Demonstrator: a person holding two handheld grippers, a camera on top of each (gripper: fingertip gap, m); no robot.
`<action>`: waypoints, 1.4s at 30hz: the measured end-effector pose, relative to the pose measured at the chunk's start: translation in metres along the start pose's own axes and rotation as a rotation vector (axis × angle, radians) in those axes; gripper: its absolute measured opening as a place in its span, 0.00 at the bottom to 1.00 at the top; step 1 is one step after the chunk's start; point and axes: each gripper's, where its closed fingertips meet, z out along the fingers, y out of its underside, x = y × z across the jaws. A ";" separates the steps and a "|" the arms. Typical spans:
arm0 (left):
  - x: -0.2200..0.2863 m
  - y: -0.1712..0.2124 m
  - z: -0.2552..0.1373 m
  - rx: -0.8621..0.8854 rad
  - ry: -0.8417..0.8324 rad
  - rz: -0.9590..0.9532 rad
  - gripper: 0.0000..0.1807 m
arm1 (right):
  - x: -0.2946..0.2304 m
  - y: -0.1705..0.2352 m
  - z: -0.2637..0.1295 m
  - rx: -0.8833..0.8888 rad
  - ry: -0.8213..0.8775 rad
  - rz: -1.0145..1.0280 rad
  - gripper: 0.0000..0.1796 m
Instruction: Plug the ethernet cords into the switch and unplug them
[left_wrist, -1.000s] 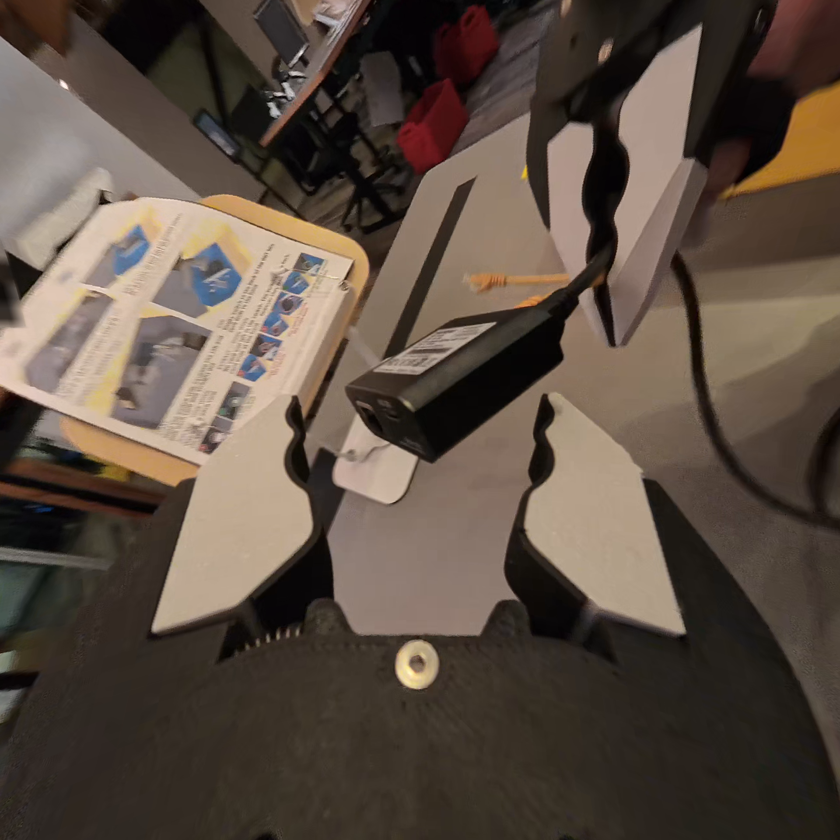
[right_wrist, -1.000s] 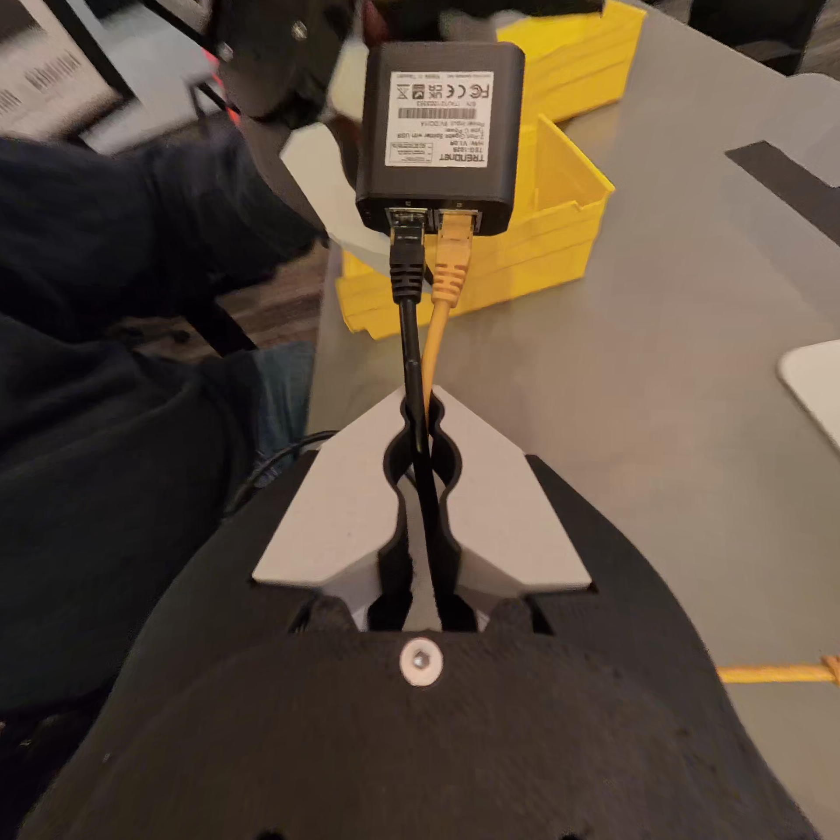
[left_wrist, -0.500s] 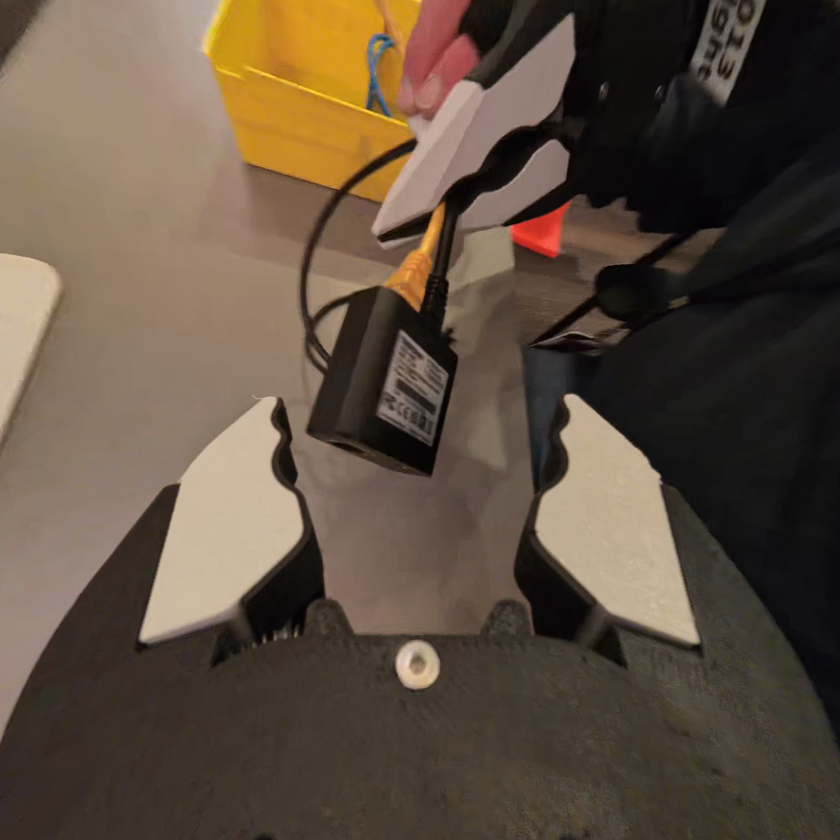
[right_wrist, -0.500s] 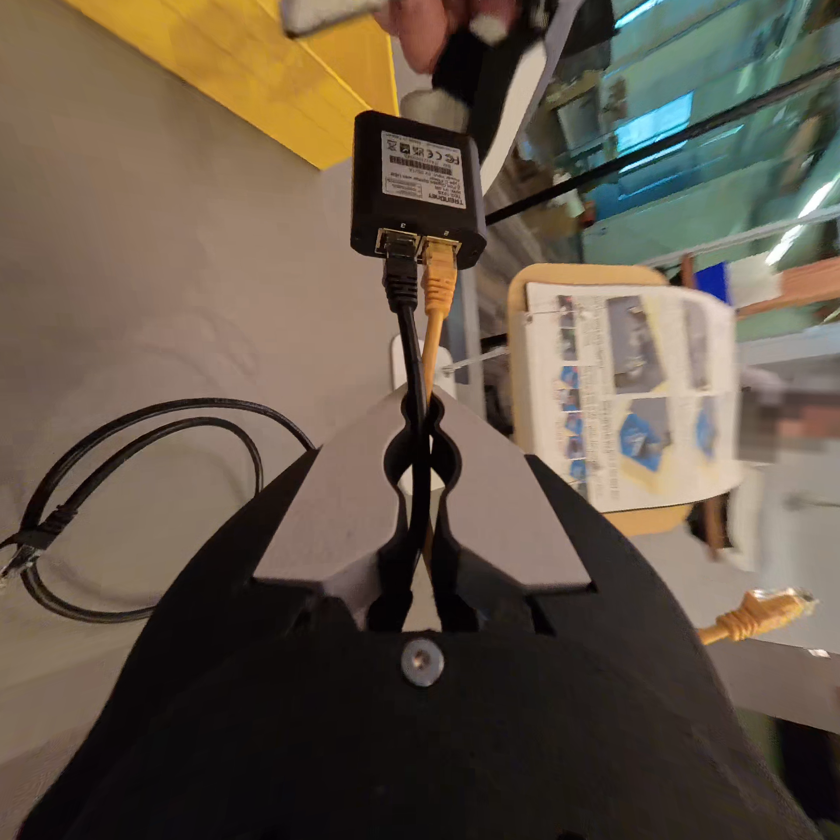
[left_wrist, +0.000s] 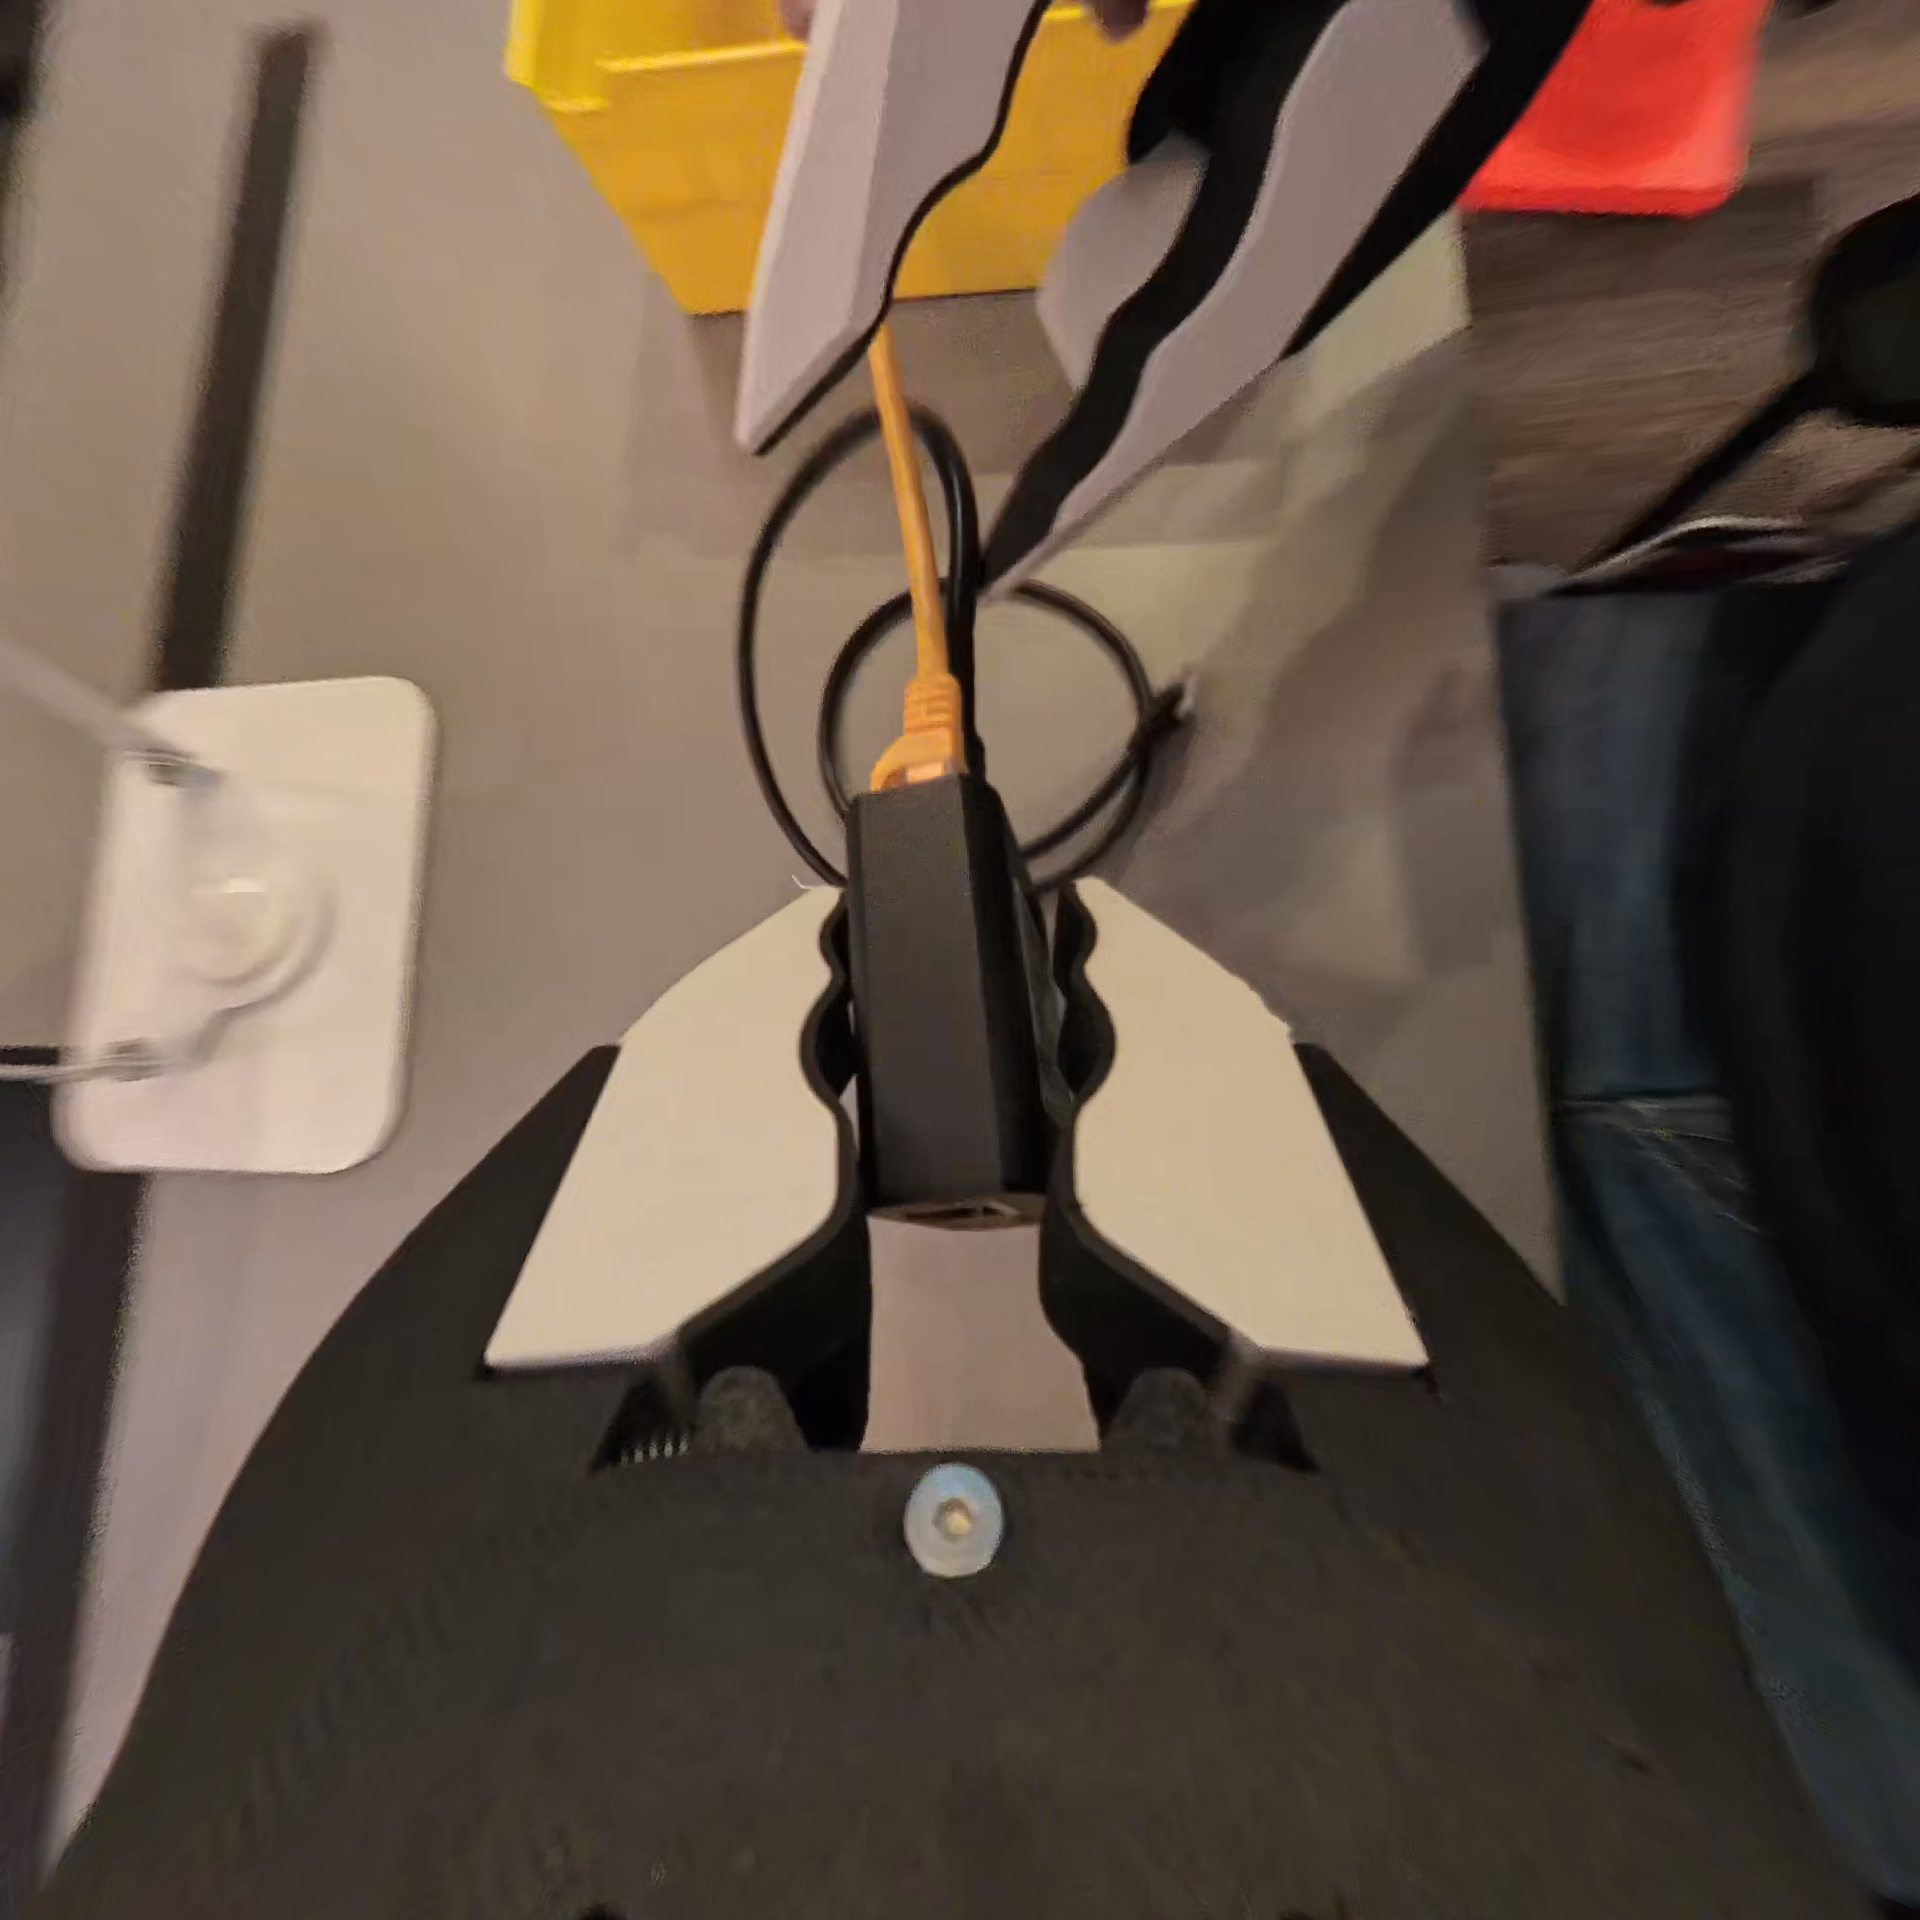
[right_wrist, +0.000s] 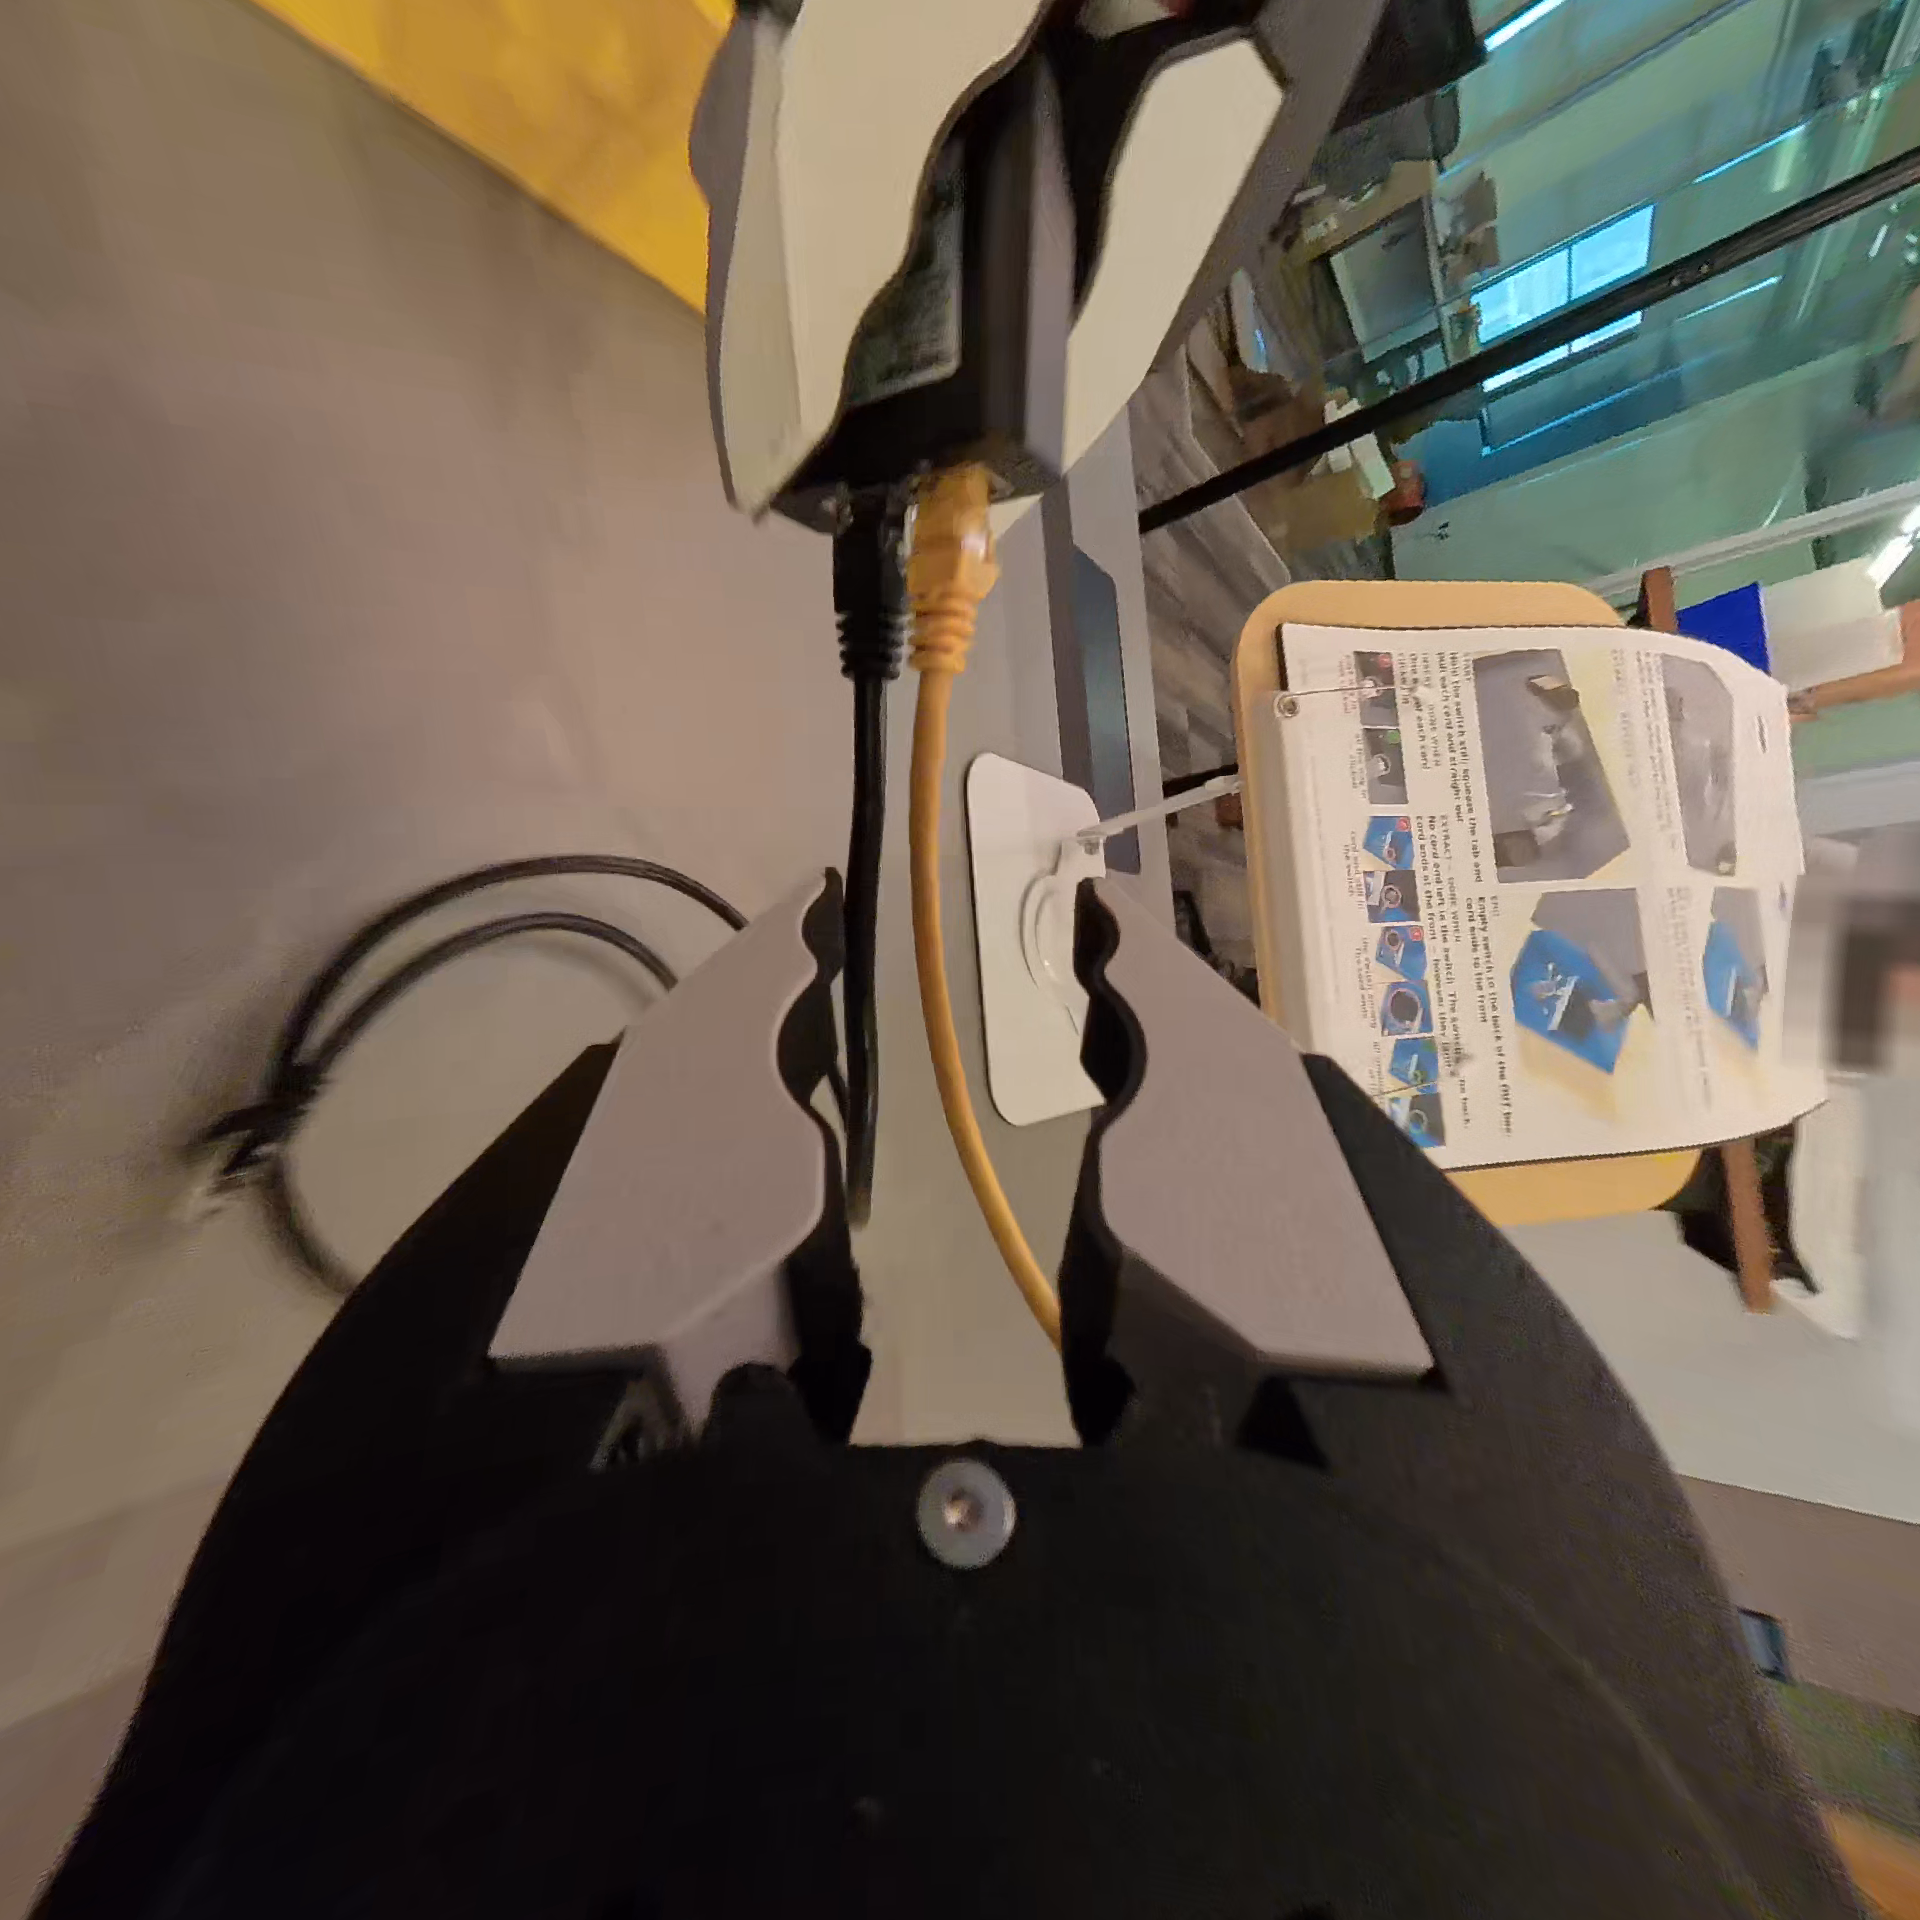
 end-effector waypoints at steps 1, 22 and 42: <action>-0.005 -0.001 -0.002 -0.024 -0.086 0.052 0.20 | 0.001 -0.005 -0.004 0.029 0.000 0.036 0.24; 0.011 -0.039 -0.015 -0.060 -0.422 0.582 0.18 | -0.015 -0.049 0.021 0.255 -0.018 0.230 0.04; 0.015 -0.043 -0.007 0.380 0.045 -0.483 0.46 | 0.017 -0.028 0.001 0.025 0.436 -0.065 0.03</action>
